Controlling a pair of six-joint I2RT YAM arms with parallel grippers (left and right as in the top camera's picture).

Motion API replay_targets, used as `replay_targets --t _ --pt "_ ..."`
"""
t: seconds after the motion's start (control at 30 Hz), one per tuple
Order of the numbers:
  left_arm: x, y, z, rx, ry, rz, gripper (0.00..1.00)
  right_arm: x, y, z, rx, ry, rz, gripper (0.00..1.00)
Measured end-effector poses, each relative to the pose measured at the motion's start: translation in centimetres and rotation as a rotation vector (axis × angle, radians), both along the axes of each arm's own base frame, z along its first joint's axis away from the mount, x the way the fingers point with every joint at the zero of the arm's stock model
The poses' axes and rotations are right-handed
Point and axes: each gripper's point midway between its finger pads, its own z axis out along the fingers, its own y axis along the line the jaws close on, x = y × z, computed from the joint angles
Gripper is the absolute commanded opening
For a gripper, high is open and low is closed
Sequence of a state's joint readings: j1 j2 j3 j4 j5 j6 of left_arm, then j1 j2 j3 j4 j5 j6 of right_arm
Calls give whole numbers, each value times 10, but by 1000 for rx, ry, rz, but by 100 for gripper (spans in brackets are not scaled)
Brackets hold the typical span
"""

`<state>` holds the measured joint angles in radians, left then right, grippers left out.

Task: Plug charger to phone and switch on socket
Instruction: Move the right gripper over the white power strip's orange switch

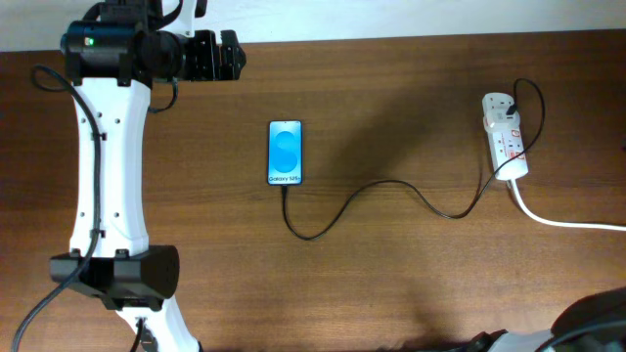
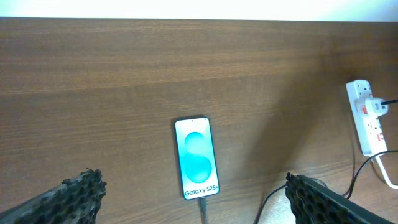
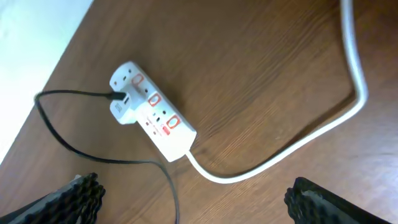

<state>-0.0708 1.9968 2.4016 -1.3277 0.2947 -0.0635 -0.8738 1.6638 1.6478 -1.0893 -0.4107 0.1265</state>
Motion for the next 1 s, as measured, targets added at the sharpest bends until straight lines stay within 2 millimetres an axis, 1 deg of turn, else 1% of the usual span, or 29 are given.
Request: replay_targets --t 0.03,0.07,0.1,0.23,0.3,0.47,0.57,0.73,1.0 --pt "0 0 0 0 0 0 99 2 0 -9 25 11 7 98" --pt "0 0 0 0 0 0 99 6 -2 -22 59 25 13 98" --pt "0 0 0 0 0 0 99 9 -4 -31 74 32 17 98" --pt "0 0 0 0 0 0 99 22 -17 -53 79 33 34 98" --pt "0 0 0 0 0 0 99 30 -21 -59 66 24 44 99" --pt "0 0 0 0 0 0 99 50 -19 -56 24 -15 80 98" --pt "0 0 0 0 0 0 99 51 -20 -58 30 -14 76 98" --pt "0 0 0 0 0 0 99 52 -21 -72 58 8 73 98" --pt "0 0 0 0 0 0 99 51 -22 -73 58 14 63 98"
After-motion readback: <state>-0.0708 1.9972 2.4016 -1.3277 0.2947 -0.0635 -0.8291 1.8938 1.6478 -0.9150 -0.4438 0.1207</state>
